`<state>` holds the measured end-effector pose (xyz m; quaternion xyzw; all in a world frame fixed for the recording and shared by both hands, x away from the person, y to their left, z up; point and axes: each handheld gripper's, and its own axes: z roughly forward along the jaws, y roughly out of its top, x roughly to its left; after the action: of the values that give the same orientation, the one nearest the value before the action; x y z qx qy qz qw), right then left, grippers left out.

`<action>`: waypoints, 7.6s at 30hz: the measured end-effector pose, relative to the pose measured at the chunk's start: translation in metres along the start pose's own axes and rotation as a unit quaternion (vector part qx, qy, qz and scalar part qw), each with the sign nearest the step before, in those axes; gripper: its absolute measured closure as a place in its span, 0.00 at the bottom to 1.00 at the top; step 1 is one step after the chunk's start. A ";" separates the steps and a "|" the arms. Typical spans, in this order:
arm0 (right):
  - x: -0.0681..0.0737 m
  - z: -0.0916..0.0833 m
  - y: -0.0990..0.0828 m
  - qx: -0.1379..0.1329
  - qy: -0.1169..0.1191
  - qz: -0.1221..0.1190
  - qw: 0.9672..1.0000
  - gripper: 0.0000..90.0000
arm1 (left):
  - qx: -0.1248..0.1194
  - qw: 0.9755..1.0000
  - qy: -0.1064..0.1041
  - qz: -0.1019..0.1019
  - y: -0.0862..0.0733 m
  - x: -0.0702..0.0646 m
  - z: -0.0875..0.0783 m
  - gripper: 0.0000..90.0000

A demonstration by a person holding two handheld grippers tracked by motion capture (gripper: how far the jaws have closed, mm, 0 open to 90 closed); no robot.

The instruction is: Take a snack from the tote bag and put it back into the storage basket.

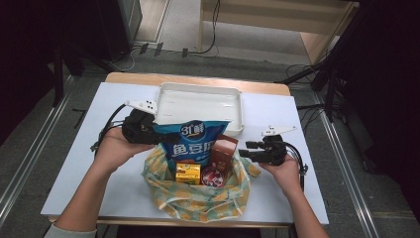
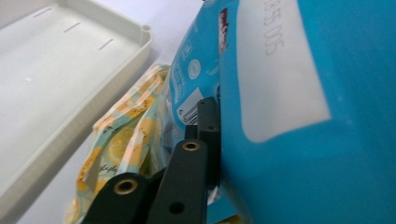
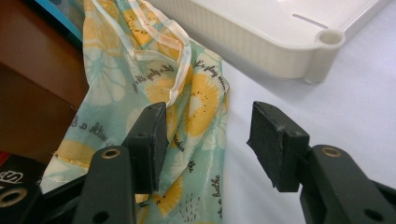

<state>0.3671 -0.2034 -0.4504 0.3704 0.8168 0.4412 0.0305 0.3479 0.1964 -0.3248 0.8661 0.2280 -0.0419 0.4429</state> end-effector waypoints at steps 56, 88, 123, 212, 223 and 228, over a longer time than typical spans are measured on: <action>0.004 0.000 0.001 0.000 0.002 -0.018 1.000 0.53 | -0.080 0.996 0.030 0.012 0.085 -0.020 -0.039 1.00; 0.008 0.001 0.001 0.000 0.009 -0.019 1.000 0.52 | -0.089 0.991 0.099 -0.023 0.090 0.018 -0.094 1.00; 0.012 -0.007 -0.004 -0.012 0.002 -0.017 1.000 0.52 | -0.078 0.987 0.117 -0.073 0.121 0.101 -0.046 0.99; 0.010 -0.008 -0.013 0.004 -0.003 -0.015 1.000 0.53 | -0.013 0.987 0.140 -0.082 0.024 0.123 0.013 0.60; 0.010 -0.002 -0.008 0.004 0.005 -0.021 1.000 0.53 | -0.001 0.985 0.144 -0.098 0.000 0.123 0.027 0.60; 0.010 0.000 -0.006 0.005 0.007 -0.023 1.000 0.53 | 0.010 0.984 0.145 -0.102 -0.003 0.125 0.033 0.62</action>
<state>0.3560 -0.1992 -0.4516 0.3486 0.8274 0.4392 0.0331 0.4623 0.2167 -0.3819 0.8396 0.3766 0.0366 0.3898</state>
